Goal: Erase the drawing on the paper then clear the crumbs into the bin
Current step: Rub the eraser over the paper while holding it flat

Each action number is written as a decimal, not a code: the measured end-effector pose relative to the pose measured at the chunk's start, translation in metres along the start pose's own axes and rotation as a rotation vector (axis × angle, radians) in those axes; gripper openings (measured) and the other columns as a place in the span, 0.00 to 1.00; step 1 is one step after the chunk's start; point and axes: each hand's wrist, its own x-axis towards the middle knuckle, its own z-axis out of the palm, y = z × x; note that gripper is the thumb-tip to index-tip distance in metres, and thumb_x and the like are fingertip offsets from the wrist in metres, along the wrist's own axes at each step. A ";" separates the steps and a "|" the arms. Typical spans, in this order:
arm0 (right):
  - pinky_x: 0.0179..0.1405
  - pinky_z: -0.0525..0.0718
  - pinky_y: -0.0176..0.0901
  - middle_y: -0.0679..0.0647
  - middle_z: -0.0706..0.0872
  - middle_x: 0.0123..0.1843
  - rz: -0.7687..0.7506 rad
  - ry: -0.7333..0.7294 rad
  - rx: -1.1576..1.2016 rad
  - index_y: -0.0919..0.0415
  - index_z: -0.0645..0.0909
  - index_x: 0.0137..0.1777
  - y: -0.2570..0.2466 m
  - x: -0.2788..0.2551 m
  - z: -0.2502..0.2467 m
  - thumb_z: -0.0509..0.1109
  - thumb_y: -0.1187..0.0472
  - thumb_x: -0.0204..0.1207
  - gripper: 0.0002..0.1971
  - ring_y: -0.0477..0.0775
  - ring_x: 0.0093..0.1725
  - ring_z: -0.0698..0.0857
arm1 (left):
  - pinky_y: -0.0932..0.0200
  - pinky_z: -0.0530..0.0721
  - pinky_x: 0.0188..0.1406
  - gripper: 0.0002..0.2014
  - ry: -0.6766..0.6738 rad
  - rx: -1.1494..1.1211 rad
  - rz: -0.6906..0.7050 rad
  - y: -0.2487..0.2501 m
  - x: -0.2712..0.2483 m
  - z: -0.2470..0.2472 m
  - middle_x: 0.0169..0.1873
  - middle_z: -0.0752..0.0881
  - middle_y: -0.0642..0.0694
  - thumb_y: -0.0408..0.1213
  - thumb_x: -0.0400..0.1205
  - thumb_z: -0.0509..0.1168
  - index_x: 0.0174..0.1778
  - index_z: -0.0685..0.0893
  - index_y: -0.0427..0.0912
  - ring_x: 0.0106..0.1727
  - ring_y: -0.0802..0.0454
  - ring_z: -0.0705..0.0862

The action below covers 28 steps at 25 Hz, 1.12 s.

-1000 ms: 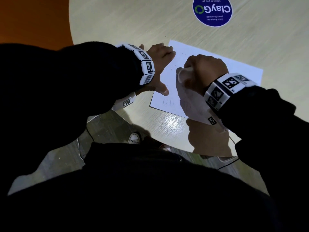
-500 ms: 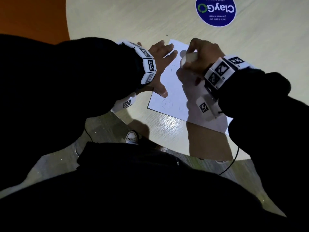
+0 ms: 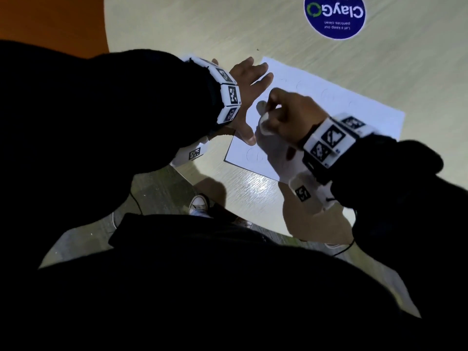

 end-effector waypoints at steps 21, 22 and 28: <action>0.36 0.78 0.47 0.48 0.83 0.46 0.002 0.034 0.004 0.53 0.75 0.50 0.009 0.007 -0.006 0.68 0.57 0.72 0.08 0.57 0.42 0.80 | 0.35 0.41 0.76 0.68 -0.011 -0.017 -0.007 0.004 -0.003 0.000 0.85 0.39 0.46 0.70 0.59 0.73 0.85 0.40 0.44 0.84 0.46 0.37; 0.38 0.75 0.45 0.48 0.82 0.46 0.024 0.081 -0.009 0.52 0.76 0.50 0.010 0.016 -0.014 0.70 0.57 0.71 0.09 0.56 0.43 0.79 | 0.35 0.41 0.75 0.71 -0.012 -0.022 -0.001 0.004 -0.003 -0.001 0.85 0.39 0.46 0.73 0.56 0.72 0.85 0.40 0.44 0.84 0.46 0.37; 0.42 0.69 0.40 0.47 0.78 0.45 0.049 0.103 -0.049 0.53 0.76 0.51 0.017 0.029 -0.022 0.71 0.55 0.70 0.11 0.53 0.45 0.75 | 0.33 0.41 0.76 0.62 -0.003 -0.081 -0.031 0.008 -0.002 0.005 0.84 0.38 0.46 0.67 0.67 0.72 0.85 0.40 0.45 0.84 0.46 0.36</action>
